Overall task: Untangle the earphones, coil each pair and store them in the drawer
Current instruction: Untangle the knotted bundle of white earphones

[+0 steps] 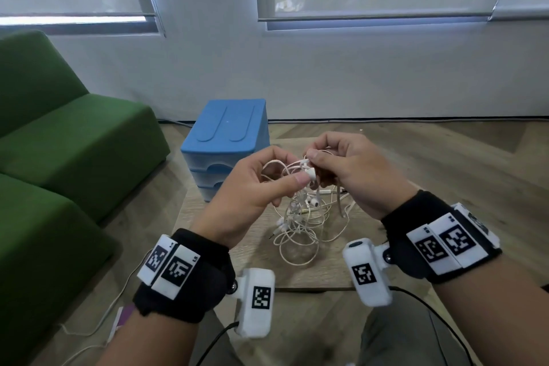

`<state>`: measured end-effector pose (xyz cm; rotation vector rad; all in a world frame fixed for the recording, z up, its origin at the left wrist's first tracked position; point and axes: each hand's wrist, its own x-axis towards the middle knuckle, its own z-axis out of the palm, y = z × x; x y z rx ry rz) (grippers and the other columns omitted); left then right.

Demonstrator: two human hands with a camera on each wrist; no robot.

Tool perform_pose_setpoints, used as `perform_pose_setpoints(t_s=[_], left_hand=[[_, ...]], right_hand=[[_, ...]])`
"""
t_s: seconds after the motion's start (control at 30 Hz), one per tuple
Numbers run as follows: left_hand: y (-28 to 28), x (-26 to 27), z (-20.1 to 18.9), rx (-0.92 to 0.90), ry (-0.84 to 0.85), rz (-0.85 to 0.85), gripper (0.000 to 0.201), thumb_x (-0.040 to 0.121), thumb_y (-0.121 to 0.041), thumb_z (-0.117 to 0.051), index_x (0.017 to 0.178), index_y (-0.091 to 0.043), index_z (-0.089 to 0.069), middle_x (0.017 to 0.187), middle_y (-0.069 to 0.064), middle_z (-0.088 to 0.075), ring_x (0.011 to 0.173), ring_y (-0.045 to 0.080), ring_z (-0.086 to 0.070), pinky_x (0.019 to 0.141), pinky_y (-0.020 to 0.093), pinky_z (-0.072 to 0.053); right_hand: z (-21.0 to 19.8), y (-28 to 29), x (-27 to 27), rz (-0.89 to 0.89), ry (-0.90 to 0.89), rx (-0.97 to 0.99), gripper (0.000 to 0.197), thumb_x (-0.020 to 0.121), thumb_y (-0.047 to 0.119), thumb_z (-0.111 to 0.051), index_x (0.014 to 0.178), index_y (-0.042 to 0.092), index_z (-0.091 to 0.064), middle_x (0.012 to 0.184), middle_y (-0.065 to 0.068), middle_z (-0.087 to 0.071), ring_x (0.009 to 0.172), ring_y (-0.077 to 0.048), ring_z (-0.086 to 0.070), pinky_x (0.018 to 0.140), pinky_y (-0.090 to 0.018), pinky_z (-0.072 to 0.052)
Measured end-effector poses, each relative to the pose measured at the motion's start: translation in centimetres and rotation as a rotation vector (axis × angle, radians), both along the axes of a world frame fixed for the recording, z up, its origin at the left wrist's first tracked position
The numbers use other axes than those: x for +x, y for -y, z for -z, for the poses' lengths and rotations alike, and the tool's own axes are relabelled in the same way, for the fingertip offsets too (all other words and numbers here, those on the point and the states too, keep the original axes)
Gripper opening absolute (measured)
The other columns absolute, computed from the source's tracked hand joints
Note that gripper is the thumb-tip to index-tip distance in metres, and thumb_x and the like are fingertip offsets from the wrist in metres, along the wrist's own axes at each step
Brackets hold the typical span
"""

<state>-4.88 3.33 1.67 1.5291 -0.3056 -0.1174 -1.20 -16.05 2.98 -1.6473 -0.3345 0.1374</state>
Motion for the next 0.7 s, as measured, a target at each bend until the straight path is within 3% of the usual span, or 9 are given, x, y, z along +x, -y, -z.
perform_pose_setpoints(t_s=[0.07,0.2,0.37,0.5,0.7], left_hand=[[0.10,0.12,0.07,0.049,0.021,-0.051,0.022,0.084,-0.017,-0.086,0.097,-0.010,-0.070,0.075,-0.001,-0.068,0.065,0.010,-0.054,0.060,0.024,-0.041],[0.02,0.52,0.30,0.037,-0.004,-0.153,0.009,0.088,-0.010,-0.080,0.089,-0.008,-0.071,0.065,-0.004,-0.061,0.060,0.011,-0.049,0.058,0.025,-0.038],[-0.11,0.54,0.18,0.012,-0.064,-0.180,0.006,0.094,-0.007,-0.071,0.091,-0.007,-0.067,0.078,0.007,-0.066,0.069,0.016,-0.060,0.059,0.029,-0.037],[-0.15,0.48,-0.13,-0.022,-0.109,-0.146,0.007,0.098,-0.011,-0.066,0.094,-0.009,-0.061,0.083,0.013,-0.071,0.066,0.017,-0.059,0.059,0.029,-0.035],[-0.25,0.37,0.09,0.090,0.000,-0.185,0.015,0.088,-0.017,-0.083,0.088,-0.013,-0.068,0.069,0.001,-0.056,0.062,0.014,-0.043,0.061,0.032,-0.037]], right_hand=[[-0.17,-0.27,-0.03,0.013,-0.019,0.009,0.010,0.100,0.002,-0.059,0.095,-0.004,-0.064,0.067,-0.009,-0.064,0.052,-0.014,-0.059,0.051,-0.022,-0.047],[-0.50,-0.55,-0.09,0.012,-0.074,0.057,0.008,0.100,0.002,-0.057,0.095,-0.001,-0.062,0.071,-0.011,-0.066,0.055,-0.016,-0.059,0.053,-0.023,-0.046],[-0.39,-0.34,0.23,0.087,-0.094,0.013,0.015,0.099,0.006,-0.060,0.085,0.009,-0.065,0.081,-0.012,-0.067,0.066,-0.014,-0.058,0.059,-0.026,-0.043],[0.10,-0.31,0.38,0.162,-0.083,-0.069,0.015,0.097,0.008,-0.063,0.082,0.011,-0.067,0.074,-0.004,-0.065,0.065,-0.012,-0.052,0.057,-0.026,-0.037],[0.13,-0.71,0.29,0.192,-0.067,-0.106,0.013,0.097,0.009,-0.063,0.084,0.009,-0.066,0.068,-0.001,-0.062,0.058,-0.011,-0.051,0.054,-0.025,-0.037]])
